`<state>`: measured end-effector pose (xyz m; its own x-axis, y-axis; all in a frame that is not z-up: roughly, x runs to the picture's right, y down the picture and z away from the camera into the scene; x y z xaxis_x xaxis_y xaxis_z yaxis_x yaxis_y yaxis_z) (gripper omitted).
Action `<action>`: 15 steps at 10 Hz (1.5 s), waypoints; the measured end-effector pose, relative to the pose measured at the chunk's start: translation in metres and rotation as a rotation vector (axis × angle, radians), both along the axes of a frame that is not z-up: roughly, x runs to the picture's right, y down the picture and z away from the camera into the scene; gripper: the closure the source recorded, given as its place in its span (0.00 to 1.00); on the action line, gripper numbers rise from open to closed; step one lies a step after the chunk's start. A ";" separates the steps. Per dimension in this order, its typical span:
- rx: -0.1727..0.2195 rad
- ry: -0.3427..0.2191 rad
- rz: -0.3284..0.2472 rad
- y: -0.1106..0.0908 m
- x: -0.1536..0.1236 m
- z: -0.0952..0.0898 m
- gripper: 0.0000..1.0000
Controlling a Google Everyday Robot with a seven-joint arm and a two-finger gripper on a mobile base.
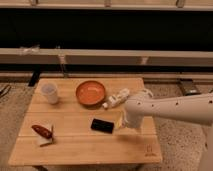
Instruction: Push the eraser across the table
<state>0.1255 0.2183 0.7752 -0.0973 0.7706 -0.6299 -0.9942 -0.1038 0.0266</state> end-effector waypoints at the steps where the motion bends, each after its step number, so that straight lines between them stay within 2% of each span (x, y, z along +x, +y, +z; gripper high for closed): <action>1: -0.003 0.010 -0.014 -0.001 0.000 0.002 0.21; 9: -0.047 0.106 -0.061 0.012 0.015 0.034 0.21; 12: -0.064 0.126 -0.070 0.017 0.015 0.047 0.21; 15: -0.065 0.125 -0.073 0.014 0.011 0.055 0.21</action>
